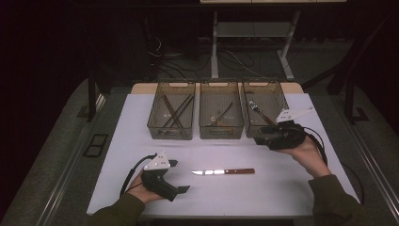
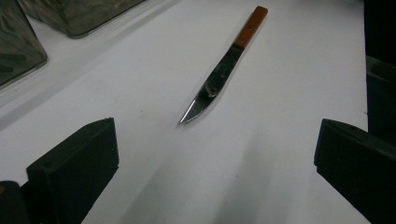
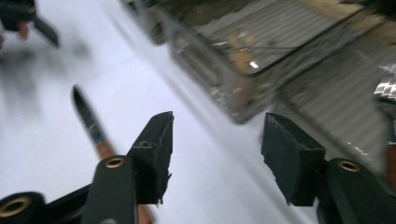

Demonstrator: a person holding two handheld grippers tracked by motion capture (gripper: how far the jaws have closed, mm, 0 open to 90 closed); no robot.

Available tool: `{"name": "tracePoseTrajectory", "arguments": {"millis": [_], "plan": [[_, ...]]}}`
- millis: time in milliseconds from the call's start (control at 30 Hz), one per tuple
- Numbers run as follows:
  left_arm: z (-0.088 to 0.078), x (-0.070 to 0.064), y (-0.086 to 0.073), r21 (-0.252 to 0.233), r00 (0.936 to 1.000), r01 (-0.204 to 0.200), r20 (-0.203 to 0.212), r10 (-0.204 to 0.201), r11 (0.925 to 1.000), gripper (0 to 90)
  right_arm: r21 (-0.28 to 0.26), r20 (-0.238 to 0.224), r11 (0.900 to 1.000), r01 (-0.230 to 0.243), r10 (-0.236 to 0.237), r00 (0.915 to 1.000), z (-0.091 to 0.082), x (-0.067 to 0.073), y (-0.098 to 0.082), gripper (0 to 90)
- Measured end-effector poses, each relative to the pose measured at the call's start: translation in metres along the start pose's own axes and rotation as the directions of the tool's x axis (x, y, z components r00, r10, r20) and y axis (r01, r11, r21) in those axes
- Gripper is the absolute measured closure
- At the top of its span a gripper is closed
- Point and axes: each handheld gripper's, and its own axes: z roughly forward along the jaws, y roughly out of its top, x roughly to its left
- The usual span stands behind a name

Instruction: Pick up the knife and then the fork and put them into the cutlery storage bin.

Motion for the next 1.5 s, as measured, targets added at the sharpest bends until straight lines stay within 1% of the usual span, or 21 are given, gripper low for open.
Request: {"name": "tracePoseTrajectory", "arguments": {"millis": [100,200,300,367,500,600,667,767,800,833,867,900,967,1100,1200,1267,1300,1333,1367,1400,1500], "plan": [[0.0,0.0,0.0,-0.002,1.0,-0.002,0.002,0.002,1.0,0.0,0.014,-0.035,0.999,0.032,-0.031,0.9989,0.008,0.011,-0.007,42.9],[0.0,-0.001,0.0,0.0,1.0,-0.004,0.004,0.004,1.0,0.0,0.035,-0.077,0.998,0.058,-0.055,0.9955,0.018,0.023,-0.012,44.2],[0.0,-0.001,0.0,0.003,1.0,-0.006,0.007,0.006,1.0,0.0,0.056,-0.128,0.994,0.09,-0.082,0.9884,0.029,0.033,-0.016,45.7],[0.0,-0.001,0.0,0.005,1.0,-0.006,0.006,0.006,1.0,0.0,0.077,-0.157,0.992,0.102,-0.089,0.9836,0.037,0.038,-0.018,46.3],[0.0,-0.002,0.0,0.006,0.9999,-0.011,0.006,0.01,0.9999,0.0,0.106,-0.197,0.986,0.131,-0.108,0.9745,0.051,0.045,-0.019,48.8],[0.001,-0.001,0.0,0.007,0.9999,-0.01,0.007,0.01,0.9999,0.0,0.124,-0.207,0.98,0.153,-0.125,0.9702,0.058,0.052,-0.019,50.5],[0.001,-0.001,0.0,0.009,0.9999,-0.012,0.007,0.012,0.9999,0.0,0.132,-0.216,0.976,0.175,-0.144,0.9657,0.062,0.056,-0.019,51.9],[0.001,-0.001,0.0,0.008,0.9999,-0.012,0.008,0.012,0.9999,0.0,0.145,-0.225,0.96,0.24,-0.205,0.9527,0.07,0.058,-0.019,53.3],[0.001,-0.001,0.0,0.009,0.9999,-0.013,0.009,0.013,0.9999,0.0,0.151,-0.228,0.961,0.233,-0.195,0.9539,0.072,0.061,-0.019,53.8],[0.001,-0.001,0.0,0.008,0.9999,-0.012,0.009,0.012,0.9999,0.0,0.155,-0.227,0.952,0.262,-0.224,0.9478,0.075,0.061,-0.019,54.1],[0.001,-0.001,0.0,0.009,0.9999,-0.011,0.009,0.011,0.9999,0.0,0.158,-0.231,0.953,0.26,-0.22,0.9476,0.077,0.064,-0.019,54.9],[0.001,-0.001,0.0,0.009,0.9999,-0.012,0.01,0.011,0.9999,0.0,0.163,-0.233,0.946,0.28,-0.239,0.9427,0.08,0.064,-0.019,55.5],[0.001,-0.001,0.0,0.009,0.9999,-0.011,0.01,0.011,0.9999,0.0,0.171,-0.242,0.941,0.293,-0.249,0.9379,0.084,0.067,-0.019,56.4],[0.001,-0.001,0.0,0.009,0.9999,-0.011,0.011,0.011,0.9999,0.0,0.171,-0.258,0.934,0.313,-0.264,0.9294,0.091,0.072,-0.018,59.7],[0.001,-0.001,0.0,0.009,0.9999,-0.01,0.011,0.01,0.9999,0.0,0.168,-0.264,0.933,0.319,-0.269,0.9264,0.096,0.075,-0.017,63.0],[0.001,-0.001,0.0,0.008,0.9999,-0.009,0.012,0.009,0.9999,0.0,0.17,-0.274,0.926,0.337,-0.284,0.9189,0.099,0.076,-0.017,65.1],[0.001,-0.001,0.0,0.008,0.9999,-0.01,0.012,0.01,0.9999,0.0,0.176,-0.273,0.924,0.339,-0.285,0.9187,0.1,0.077,-0.017,66.3],[0.001,-0.001,0.0,0.009,0.9999,-0.01,0.012,0.01,0.9999,0.0,0.175,-0.275,0.921,0.348,-0.294,0.9156,0.102,0.077,-0.018,67.0],[0.001,-0.001,0.0,0.007,0.9999,-0.009,0.012,0.009,0.9999,0.0,0.17,-0.273,0.917,0.362,-0.309,0.911,0.103,0.077,-0.018,68.3],[0.001,-0.001,0.0,0.007,0.9999,-0.009,0.012,0.008,0.9999,0.0,0.168,-0.272,0.917,0.361,-0.309,0.9112,0.102,0.077,-0.018,69.3],[0.001,-0.001,0.0,0.007,0.9999,-0.009,0.013,0.009,0.9999,0.0,0.168,-0.271,0.91,0.378,-0.326,0.9056,0.102,0.077,-0.019,70.9]]}}
